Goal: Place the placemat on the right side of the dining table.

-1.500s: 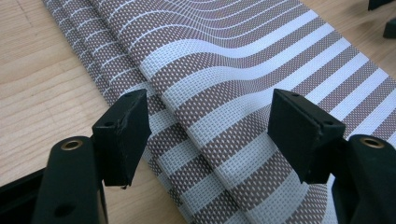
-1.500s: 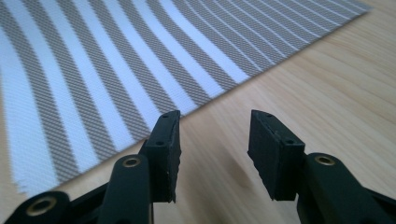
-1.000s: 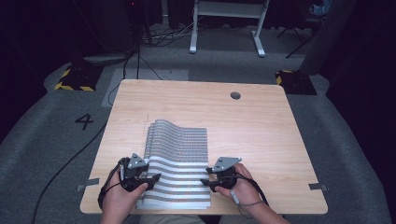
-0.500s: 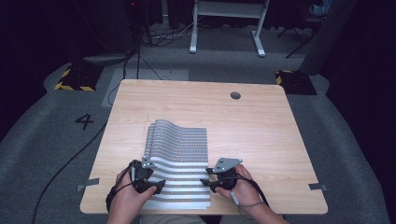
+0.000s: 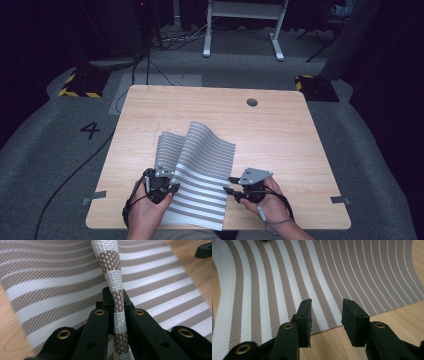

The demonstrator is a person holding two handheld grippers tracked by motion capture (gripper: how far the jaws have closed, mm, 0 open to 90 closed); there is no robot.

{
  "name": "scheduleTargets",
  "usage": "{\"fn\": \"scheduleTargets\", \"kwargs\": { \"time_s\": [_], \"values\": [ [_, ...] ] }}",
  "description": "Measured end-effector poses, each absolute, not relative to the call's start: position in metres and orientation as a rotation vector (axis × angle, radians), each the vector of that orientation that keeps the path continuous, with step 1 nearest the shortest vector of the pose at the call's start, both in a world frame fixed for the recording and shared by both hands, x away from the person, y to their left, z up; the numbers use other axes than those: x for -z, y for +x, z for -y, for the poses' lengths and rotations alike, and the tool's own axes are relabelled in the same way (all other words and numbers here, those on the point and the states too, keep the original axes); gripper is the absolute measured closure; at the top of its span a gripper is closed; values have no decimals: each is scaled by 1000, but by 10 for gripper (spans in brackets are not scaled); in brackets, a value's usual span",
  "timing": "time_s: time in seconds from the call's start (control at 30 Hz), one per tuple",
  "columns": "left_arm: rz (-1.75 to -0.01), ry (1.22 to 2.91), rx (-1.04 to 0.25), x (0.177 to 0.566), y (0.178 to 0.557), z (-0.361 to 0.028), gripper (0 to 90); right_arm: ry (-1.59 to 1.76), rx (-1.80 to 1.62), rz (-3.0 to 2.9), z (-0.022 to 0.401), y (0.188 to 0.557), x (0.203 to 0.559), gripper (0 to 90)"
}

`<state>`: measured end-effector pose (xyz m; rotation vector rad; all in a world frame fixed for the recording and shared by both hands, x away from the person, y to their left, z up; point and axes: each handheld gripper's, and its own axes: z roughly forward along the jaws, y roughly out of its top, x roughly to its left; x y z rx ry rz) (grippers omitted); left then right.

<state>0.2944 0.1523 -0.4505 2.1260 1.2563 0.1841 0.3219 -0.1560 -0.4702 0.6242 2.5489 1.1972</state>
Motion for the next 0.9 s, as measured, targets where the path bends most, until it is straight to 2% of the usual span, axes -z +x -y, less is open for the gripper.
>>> {"fn": "scheduleTargets", "kwargs": {
  "time_s": [0.3, 0.4, 0.63, 0.77, 0.9],
  "values": [
    [-1198, 2082, -126, 441, 301, -110, 885, 705, -1223, -2459, 199, 318, 457, 600],
    [-1179, 2118, -117, 449, 307, -78, 884, 746, -1232, -2425, 215, 317, 454, 599],
    [-1151, 2120, -103, 460, 309, -41, 870, 783, -1217, -2398, 241, 314, 453, 596],
    [-1104, 2151, -47, 466, 307, -25, 752, 817, -1194, -2409, 255, 307, 458, 593],
    [-1055, 2223, 17, 469, 299, -15, 511, 849, -1155, -2415, 266, 304, 464, 591]
  ]
}}
